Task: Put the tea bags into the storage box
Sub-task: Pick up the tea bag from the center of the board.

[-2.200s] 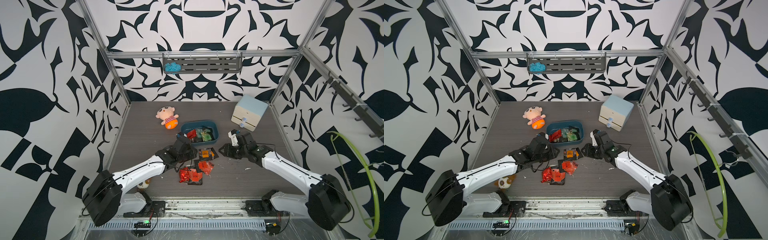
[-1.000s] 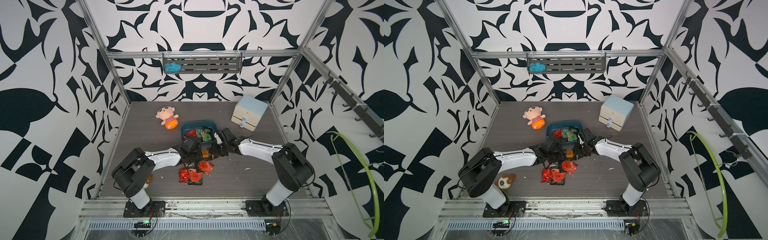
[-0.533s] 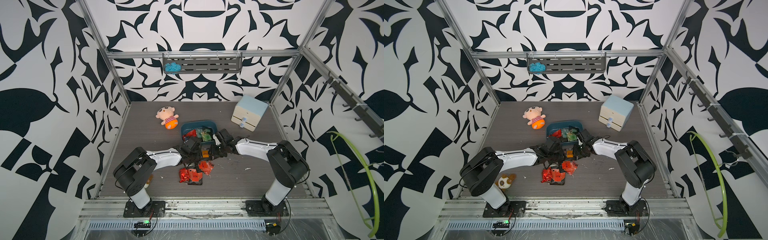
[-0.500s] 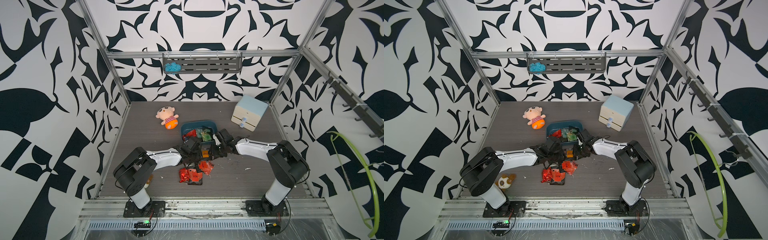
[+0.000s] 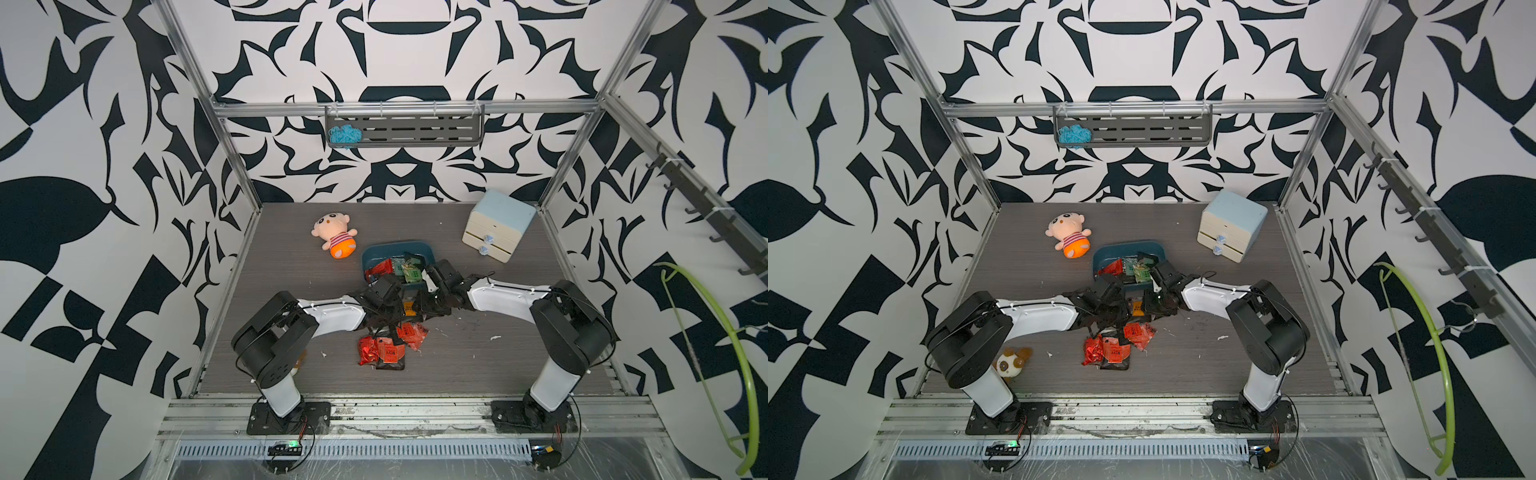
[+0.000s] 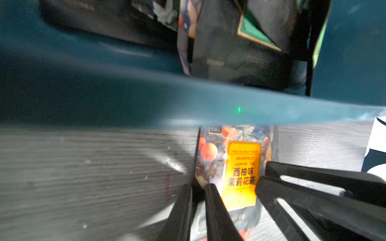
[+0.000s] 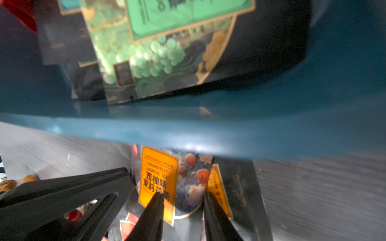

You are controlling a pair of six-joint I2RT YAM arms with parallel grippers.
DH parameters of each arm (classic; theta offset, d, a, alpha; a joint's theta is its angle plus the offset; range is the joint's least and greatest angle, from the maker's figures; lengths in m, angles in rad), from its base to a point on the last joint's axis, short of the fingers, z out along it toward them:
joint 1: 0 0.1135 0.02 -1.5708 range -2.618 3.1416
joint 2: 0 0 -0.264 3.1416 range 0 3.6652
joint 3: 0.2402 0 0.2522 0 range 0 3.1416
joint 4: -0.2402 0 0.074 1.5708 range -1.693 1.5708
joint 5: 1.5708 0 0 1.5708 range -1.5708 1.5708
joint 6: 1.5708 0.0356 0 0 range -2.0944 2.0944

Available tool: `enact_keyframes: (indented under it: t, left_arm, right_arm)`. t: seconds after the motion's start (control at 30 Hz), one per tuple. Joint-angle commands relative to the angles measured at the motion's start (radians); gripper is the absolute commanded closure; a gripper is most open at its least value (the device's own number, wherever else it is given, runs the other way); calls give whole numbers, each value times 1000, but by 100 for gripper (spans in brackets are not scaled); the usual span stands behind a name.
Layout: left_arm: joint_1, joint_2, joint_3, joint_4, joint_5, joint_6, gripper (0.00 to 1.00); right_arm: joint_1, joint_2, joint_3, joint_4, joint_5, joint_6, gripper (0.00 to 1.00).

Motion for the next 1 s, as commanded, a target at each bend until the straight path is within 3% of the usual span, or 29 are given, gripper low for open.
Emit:
enact_keyframes:
  t: [0.0,0.3,0.73,0.97]
  left_arm:
    - [-3,10,19,-7,3,-3,83]
    - [-3,-20,14,-24,5,-4,84]
    - [-14,-228,-50,-107,-61,-18,84]
    - [-14,-321,-92,-150,-109,-22,83]
  right_arm:
    - [13,1,34,20,1,4,63]
    - [16,-47,23,4,14,5,77]
    - [15,-237,-86,-143,128,-21,100]
    - [-2,-460,-122,-283,247,-56,100]
